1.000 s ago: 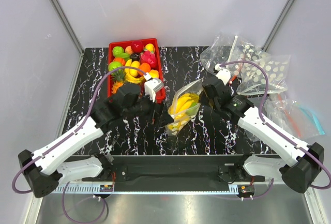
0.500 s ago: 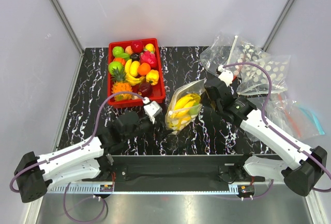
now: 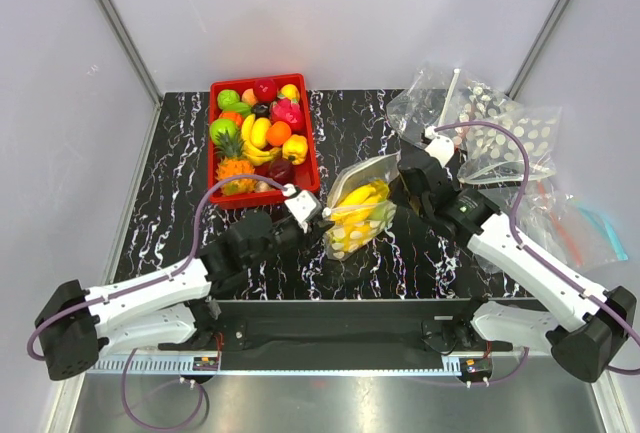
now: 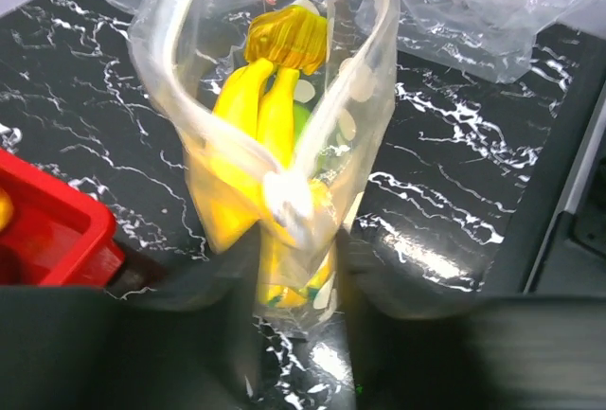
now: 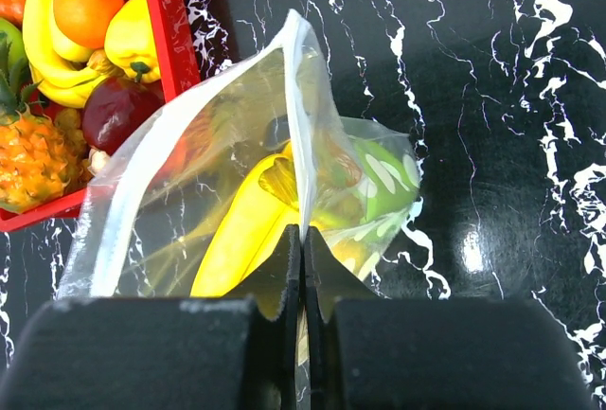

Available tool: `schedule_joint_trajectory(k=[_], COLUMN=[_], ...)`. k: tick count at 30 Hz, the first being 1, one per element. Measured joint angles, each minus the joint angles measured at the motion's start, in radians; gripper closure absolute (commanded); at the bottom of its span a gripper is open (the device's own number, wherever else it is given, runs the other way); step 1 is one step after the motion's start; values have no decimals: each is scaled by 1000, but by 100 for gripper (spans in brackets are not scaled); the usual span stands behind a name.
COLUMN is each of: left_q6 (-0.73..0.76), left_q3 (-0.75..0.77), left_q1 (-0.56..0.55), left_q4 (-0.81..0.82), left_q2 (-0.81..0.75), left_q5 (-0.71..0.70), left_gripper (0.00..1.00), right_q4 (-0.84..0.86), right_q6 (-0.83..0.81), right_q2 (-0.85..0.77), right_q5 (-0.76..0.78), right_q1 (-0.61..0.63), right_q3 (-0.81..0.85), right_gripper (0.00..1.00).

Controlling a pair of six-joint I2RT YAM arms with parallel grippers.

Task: Place the food in the zip-top bag and seal the zipper
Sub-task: Zip the zipper food storage bag at the center of the board.

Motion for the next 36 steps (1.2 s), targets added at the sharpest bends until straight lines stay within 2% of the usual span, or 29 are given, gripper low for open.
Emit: schedule_joint_trajectory(k=[1, 2, 3, 6, 7, 8, 11, 17, 20, 21, 23, 28, 32, 36], left_q6=[4, 9, 16, 32, 35, 40, 65, 164, 192, 198, 214, 236, 249, 250], left_q3=[3, 5, 5, 5, 5, 5, 16, 28, 28, 28, 28, 30, 45, 53], left_q1=[0, 0, 0, 1, 8, 19, 67, 142, 206, 221, 250, 256, 256, 259], left_q4=[3, 4, 6, 16, 23, 29, 33, 60, 77, 80, 81, 87, 85, 86], left_q2=[6, 13, 16, 16, 16, 16, 23, 28, 27, 27, 27, 27, 27, 27], left_q5=[5, 10, 11, 13, 17, 32, 89, 196, 281, 303, 346, 463, 523, 562], left_gripper=[90, 98, 100, 100, 100, 100, 100, 100, 100, 100, 100, 100, 100, 100], right_q4=[-2, -6, -13, -37, -37, -35, -37, -52, -53, -52, -44, 36, 72, 89], right_q6=[0, 2, 4, 18, 24, 27, 34, -42, -115, -143, -208, -422, -607, -761], right_q2=[-2, -6, -10, -30, -47, -64, -133, -213, -250, -259, -275, -268, -166, -24], right_q5=[0, 0, 0, 0, 0, -2, -10, -8, -7, -7, -22, -248, -535, -757], right_q1=[0, 0, 0, 0, 0, 0, 0, 0, 0, 0, 0, -1, -2, -2], right_q3=[0, 0, 0, -1, -11, -23, -75, -93, -81, -71, -43, 14, 121, 217], right_gripper=[99, 99, 100, 100, 93, 82, 71, 69, 59, 48, 43, 43, 46, 51])
